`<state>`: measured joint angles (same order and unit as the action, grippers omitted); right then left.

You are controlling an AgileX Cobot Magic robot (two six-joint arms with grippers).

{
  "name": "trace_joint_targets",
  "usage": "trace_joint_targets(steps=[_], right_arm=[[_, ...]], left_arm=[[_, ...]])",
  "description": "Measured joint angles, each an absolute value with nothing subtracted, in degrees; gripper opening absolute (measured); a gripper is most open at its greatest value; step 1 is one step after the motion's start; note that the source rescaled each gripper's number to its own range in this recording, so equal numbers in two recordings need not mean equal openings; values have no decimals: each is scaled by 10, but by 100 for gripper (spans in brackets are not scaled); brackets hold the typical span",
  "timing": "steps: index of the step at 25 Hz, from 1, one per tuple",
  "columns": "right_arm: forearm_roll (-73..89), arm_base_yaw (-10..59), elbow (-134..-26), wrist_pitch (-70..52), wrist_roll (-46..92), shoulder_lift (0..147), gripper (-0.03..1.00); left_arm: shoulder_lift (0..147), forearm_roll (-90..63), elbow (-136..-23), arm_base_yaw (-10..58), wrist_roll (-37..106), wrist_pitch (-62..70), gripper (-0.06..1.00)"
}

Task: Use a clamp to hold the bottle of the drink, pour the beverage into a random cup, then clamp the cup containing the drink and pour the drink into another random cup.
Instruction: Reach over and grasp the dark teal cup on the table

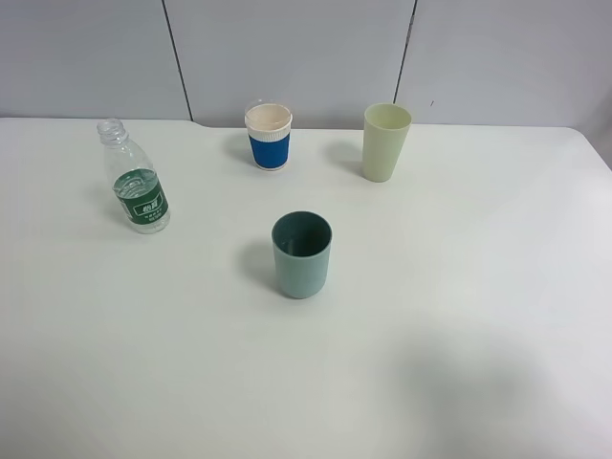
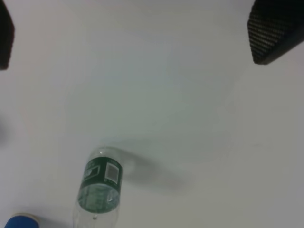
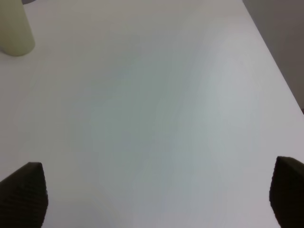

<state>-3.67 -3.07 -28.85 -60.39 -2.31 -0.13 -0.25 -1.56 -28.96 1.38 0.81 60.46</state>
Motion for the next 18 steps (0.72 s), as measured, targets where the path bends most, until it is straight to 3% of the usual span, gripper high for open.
trace_joint_targets(steps=[8,14,18], right_arm=[[-38,-31,-288,-604,-23,-1,97],[-62,-31,-288,-604,-40,-1,79],[-62,-31,-288,-604,-40,-1,77]], left_arm=[[-2,-16,-290,14,8,605,100],[-2,-16,-290,14,8,605,100],[-2,-16,-290,14,8,605,100]])
